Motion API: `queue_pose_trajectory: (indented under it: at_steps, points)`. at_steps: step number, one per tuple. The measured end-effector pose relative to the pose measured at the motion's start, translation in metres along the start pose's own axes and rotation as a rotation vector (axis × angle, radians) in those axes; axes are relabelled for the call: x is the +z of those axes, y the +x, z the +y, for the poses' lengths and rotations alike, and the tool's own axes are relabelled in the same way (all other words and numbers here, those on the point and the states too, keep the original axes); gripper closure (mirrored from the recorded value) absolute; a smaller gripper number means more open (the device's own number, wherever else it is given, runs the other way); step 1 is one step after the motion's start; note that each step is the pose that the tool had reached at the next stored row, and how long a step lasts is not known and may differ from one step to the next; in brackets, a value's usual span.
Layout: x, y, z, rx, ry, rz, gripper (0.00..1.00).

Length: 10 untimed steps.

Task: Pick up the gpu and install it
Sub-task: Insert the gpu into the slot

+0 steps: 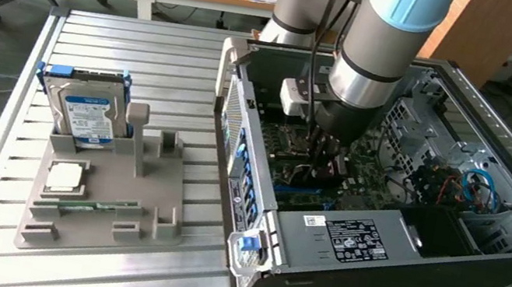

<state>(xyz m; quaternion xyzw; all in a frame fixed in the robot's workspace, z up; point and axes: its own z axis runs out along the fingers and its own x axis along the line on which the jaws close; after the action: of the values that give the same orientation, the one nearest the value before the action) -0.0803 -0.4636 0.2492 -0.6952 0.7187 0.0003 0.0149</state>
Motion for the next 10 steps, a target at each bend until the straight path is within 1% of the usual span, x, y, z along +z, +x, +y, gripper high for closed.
queue_pose_trajectory:
  at_steps: [10]
  points:
    - [-0.0005,0.0000,0.0000,0.000,0.0000,-0.0001,0.74]
